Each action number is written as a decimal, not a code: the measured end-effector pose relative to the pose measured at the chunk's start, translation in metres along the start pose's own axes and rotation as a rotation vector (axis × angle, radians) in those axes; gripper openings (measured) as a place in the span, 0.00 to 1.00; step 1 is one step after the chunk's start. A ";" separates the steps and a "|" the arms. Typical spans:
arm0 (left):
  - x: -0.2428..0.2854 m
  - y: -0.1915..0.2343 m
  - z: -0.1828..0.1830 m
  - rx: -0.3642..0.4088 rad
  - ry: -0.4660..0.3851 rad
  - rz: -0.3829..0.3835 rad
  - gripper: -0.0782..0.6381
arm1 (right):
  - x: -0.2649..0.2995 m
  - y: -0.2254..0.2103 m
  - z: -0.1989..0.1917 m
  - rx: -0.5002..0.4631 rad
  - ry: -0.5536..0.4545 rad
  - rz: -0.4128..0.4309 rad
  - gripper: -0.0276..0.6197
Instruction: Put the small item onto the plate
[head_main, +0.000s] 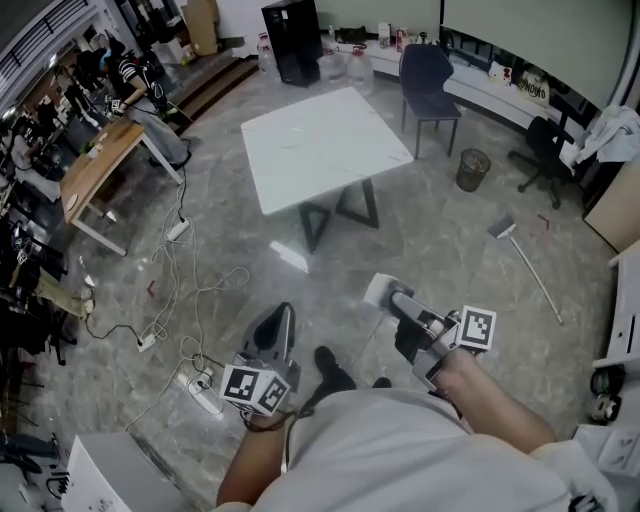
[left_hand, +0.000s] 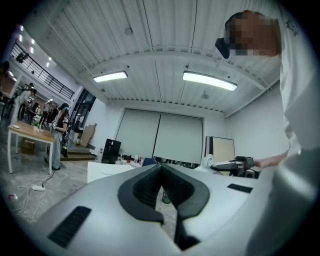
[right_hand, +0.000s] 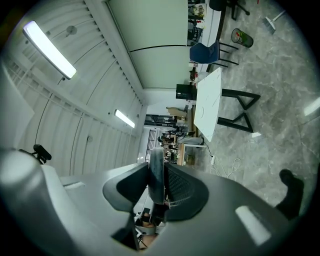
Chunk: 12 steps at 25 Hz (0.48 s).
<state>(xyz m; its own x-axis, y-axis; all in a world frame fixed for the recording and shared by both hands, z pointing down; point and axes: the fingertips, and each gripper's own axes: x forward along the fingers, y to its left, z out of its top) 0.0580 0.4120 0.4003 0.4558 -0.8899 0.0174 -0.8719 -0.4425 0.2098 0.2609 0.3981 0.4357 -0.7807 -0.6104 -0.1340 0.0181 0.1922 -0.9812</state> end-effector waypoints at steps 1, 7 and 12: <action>0.008 0.002 -0.001 0.002 0.004 -0.003 0.12 | 0.005 -0.002 0.006 0.001 -0.001 0.000 0.19; 0.055 0.032 0.003 -0.007 0.010 -0.027 0.12 | 0.042 -0.011 0.041 0.002 -0.021 -0.009 0.19; 0.101 0.080 0.018 -0.013 0.010 -0.050 0.12 | 0.097 -0.021 0.068 0.000 -0.034 -0.012 0.19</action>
<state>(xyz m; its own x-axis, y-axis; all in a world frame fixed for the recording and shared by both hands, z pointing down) 0.0310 0.2847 0.4017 0.5003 -0.8657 0.0165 -0.8458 -0.4846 0.2233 0.2278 0.2825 0.4342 -0.7591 -0.6386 -0.1265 0.0087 0.1843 -0.9828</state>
